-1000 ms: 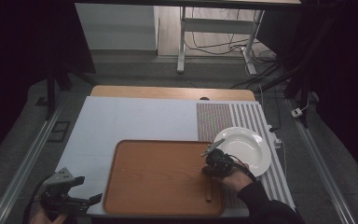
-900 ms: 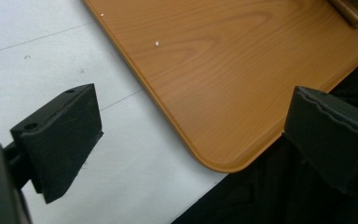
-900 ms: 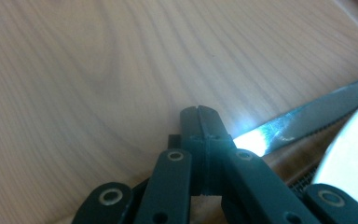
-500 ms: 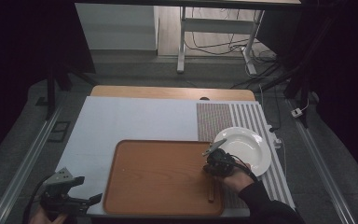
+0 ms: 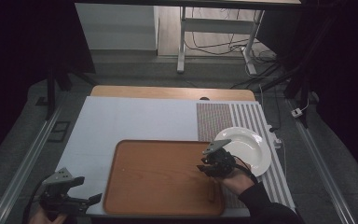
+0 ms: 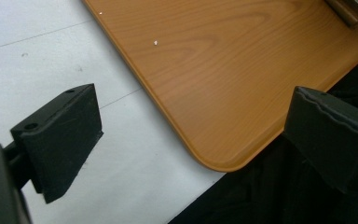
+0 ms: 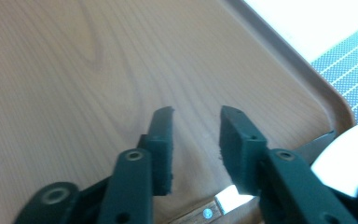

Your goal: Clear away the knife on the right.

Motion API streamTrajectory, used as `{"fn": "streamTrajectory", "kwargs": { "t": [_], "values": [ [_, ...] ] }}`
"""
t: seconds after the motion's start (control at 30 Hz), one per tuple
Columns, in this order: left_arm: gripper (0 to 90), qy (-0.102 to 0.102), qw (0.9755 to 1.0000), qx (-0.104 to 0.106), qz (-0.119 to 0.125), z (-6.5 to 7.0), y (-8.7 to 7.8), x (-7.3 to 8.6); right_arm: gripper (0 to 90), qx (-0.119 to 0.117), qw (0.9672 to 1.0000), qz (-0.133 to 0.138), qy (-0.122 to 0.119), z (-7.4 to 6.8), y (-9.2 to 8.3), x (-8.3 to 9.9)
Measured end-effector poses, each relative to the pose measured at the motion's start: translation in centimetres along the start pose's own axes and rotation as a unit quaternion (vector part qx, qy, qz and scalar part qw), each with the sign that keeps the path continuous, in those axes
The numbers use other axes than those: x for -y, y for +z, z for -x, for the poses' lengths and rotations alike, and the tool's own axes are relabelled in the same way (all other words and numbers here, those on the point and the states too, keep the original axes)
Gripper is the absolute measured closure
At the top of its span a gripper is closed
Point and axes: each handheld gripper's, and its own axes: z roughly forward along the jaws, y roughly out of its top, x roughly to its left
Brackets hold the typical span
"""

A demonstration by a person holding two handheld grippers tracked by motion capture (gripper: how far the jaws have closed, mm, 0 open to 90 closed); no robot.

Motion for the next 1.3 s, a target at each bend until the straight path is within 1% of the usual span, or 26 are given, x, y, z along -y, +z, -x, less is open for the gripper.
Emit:
{"fn": "streamTrajectory", "kwargs": {
  "t": [0.1,0.3,0.4,0.5,0.53,0.63,0.87,0.97,1.0,1.1,1.17,1.3],
  "values": [
    [3.7,0.000,1.0000,0.003,0.001,0.0,0.0,0.0,58.1,-0.002,0.9999,0.012,0.001,-0.1,-0.4,0.0],
    [3.6,0.000,1.0000,0.005,0.004,-0.1,-0.1,0.0,47.8,-0.003,0.9996,0.028,0.006,-0.3,-0.9,0.0],
    [3.6,0.000,1.0000,0.006,0.005,-0.1,-0.1,0.0,41.9,-0.002,0.9993,0.033,0.018,-0.2,-1.1,0.2],
    [3.6,0.000,1.0000,0.006,0.006,-0.1,-0.1,0.1,35.3,-0.014,0.9985,0.040,0.035,-0.1,-1.4,0.4],
    [3.6,0.000,1.0000,0.006,0.007,-0.1,-0.1,0.1,34.4,-0.019,0.9980,0.045,0.040,-0.1,-1.5,0.4],
    [3.6,-0.001,0.9999,0.007,0.008,-0.1,-0.1,0.1,30.2,-0.023,0.9974,0.050,0.047,0.0,-1.7,0.5],
    [3.6,-0.002,0.9999,0.007,0.009,-0.1,-0.2,0.2,15.9,-0.016,0.9970,0.058,0.048,-0.4,-2.7,0.8],
    [3.6,-0.003,0.9999,0.006,0.010,-0.1,-0.3,0.2,11.0,-0.013,0.9965,0.062,0.054,-0.4,-3.2,1.1],
    [3.6,-0.003,0.9999,0.006,0.010,-0.1,-0.3,0.2,8.8,-0.009,0.9965,0.060,0.057,-0.5,-3.4,1.2],
    [3.6,-0.003,0.9999,0.004,0.010,-0.1,-0.3,0.3,7.8,-0.003,0.9964,0.059,0.061,-0.4,-3.8,1.6],
    [3.6,-0.003,0.9999,0.004,0.010,-0.1,-0.3,0.3,6.2,-0.004,0.9958,0.062,0.068,-0.2,-4.2,2.0],
    [3.7,-0.006,0.9999,0.003,0.010,-0.1,-0.3,0.3,2.2,0.005,0.9944,0.074,0.075,0.0,-5.0,2.7]
  ]
}}
